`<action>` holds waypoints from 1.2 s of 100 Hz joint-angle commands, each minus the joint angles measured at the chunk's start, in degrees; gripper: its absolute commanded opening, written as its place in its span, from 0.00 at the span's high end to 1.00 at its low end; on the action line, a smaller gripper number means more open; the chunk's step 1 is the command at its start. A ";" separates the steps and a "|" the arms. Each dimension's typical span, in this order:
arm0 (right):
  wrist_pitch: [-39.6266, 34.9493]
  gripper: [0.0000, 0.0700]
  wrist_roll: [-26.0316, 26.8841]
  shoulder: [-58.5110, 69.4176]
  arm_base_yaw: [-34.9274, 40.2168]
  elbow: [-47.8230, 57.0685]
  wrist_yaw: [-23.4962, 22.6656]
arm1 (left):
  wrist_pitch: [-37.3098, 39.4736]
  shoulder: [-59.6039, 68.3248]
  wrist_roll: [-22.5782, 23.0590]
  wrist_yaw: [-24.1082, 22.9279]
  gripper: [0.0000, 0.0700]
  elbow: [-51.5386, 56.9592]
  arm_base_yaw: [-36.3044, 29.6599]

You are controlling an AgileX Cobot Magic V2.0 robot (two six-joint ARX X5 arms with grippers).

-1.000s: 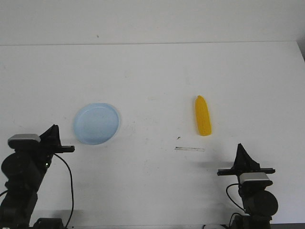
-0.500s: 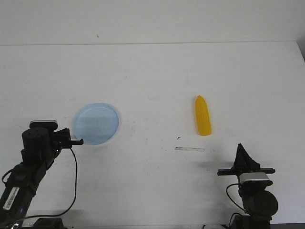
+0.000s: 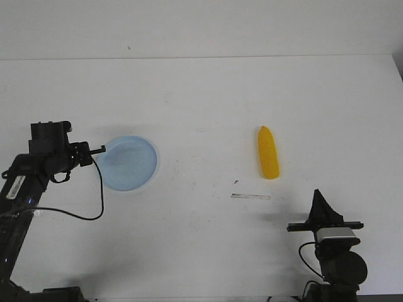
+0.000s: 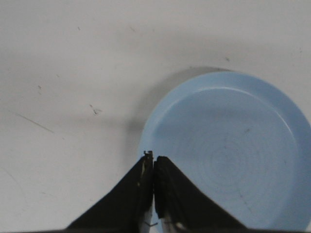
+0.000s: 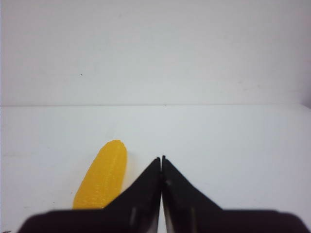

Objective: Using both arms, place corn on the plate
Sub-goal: 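Reach the left gripper forward to the edge of the blue plate, then push the blue plate with the left gripper toward the corn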

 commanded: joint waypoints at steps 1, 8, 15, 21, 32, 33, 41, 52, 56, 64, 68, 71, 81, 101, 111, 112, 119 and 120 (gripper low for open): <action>0.63 0.99 0.57 0.02 0.04 -0.07 -0.02 | -1.79 3.39 -1.07 5.81 1.00 2.62 1.57; 0.63 0.99 0.57 0.02 0.04 -0.07 -0.02 | -2.14 5.68 -1.51 12.96 1.00 3.15 3.50; 0.63 0.99 0.57 0.02 0.04 -0.07 -0.02 | -2.38 7.50 -2.97 18.80 1.00 3.13 5.60; 0.63 0.99 0.57 0.02 0.04 -0.07 -0.02 | -2.60 8.66 -4.57 20.85 1.00 3.13 7.19; 0.63 0.99 0.57 0.02 0.04 -0.07 -0.02 | -2.71 9.62 -5.01 20.72 0.92 3.13 9.25; 0.63 0.99 0.57 0.02 0.04 -0.07 -0.02 | -2.71 9.62 -4.92 20.72 0.90 3.13 9.33; 0.63 0.99 0.57 0.02 0.02 -0.07 -0.02 | -2.69 9.94 -4.13 20.70 0.76 3.13 9.66; 0.63 0.99 0.57 0.02 0.04 -0.07 -0.02 | -2.71 10.86 -4.07 20.70 0.74 3.02 9.66; 0.63 0.99 0.57 0.02 0.04 -0.07 -0.02 | -2.73 11.47 -4.04 20.70 0.73 2.99 9.64; 0.63 0.99 0.57 0.02 0.02 -0.07 -0.02 | -2.73 12.83 -4.02 20.68 0.64 2.86 9.64; 0.63 0.99 0.57 0.02 0.02 -0.07 -0.02 | -2.75 13.66 -4.00 20.68 0.63 2.84 9.57; 0.63 0.99 0.57 0.02 0.04 -0.07 -0.02 | -2.78 14.23 -4.00 20.68 0.63 2.84 9.53; 0.63 0.99 0.57 0.02 0.04 -0.07 -0.02 | -2.80 15.85 -3.91 20.70 0.63 2.78 9.42; 0.63 0.99 0.57 0.02 0.04 -0.07 -0.02 | -2.27 16.90 -3.39 20.68 0.63 1.95 8.68; 0.63 0.99 0.57 0.02 0.04 -0.07 -0.02 | -1.88 16.90 -3.39 20.70 0.63 0.85 8.68; 0.63 0.99 0.57 0.02 0.02 -0.07 -0.02 | -1.86 16.90 -3.37 20.68 0.63 0.74 8.68; 0.63 0.99 0.57 0.02 0.04 -0.07 -0.02 | -1.81 16.92 -3.34 20.68 0.63 0.13 8.68; 0.63 0.99 0.57 0.02 0.02 -0.07 -0.02 | -1.81 16.90 -3.34 20.68 0.63 0.04 8.68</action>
